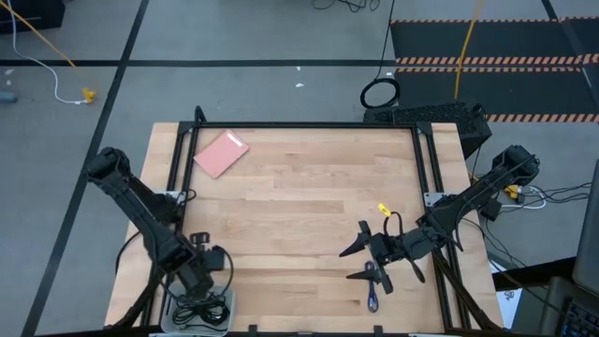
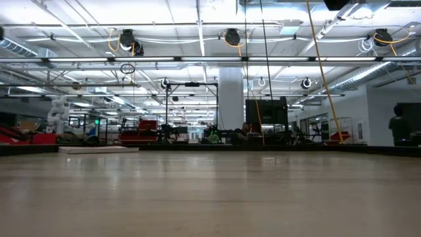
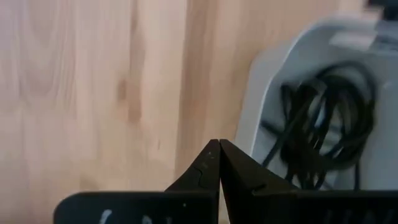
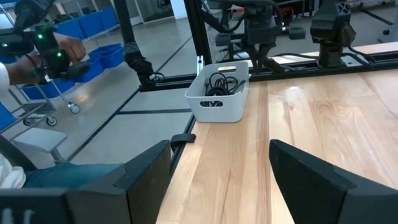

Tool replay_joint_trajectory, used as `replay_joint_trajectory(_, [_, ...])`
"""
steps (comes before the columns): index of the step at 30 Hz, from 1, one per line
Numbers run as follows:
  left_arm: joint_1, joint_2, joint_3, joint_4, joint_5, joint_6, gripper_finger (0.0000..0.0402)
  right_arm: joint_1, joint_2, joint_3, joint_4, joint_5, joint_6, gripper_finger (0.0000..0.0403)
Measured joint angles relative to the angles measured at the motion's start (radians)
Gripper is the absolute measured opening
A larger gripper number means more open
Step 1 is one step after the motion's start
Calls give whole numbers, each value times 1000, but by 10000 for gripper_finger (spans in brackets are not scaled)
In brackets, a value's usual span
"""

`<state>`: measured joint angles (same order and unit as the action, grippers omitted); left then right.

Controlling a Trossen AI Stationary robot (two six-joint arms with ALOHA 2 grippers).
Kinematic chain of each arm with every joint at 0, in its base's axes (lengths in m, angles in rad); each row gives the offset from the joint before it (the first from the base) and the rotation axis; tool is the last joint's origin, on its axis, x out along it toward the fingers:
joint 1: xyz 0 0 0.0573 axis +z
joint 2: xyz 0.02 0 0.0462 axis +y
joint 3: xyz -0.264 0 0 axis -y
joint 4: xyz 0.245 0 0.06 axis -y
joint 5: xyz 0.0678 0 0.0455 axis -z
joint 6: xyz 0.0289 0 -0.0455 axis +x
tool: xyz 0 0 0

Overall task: Pick and place USB-C Cables
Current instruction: Put the blue charger cable into the white bin

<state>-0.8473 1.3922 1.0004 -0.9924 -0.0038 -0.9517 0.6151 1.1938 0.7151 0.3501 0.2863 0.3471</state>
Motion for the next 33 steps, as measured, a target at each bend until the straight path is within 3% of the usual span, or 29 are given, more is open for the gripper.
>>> replay_joint_trajectory(5, [-56, 0, 0, 29, 5, -55, 7, 0, 0, 0, -3, 0, 0, 267])
replay_joint_trajectory(9, [-58, 0, 0, 164, -88, 18, 5, 0, 0, 0, -4, 0, 0, 267])
replay_joint_trajectory(17, [32, 0, 0, 312, -230, 280, 5, 0, 0, 0, -3, 6, 10, 267])
replay_joint_trajectory(33, [242, 0, 0, 524, -278, 703, 10, 0, -5, 0, -5, 4, -20, 267])
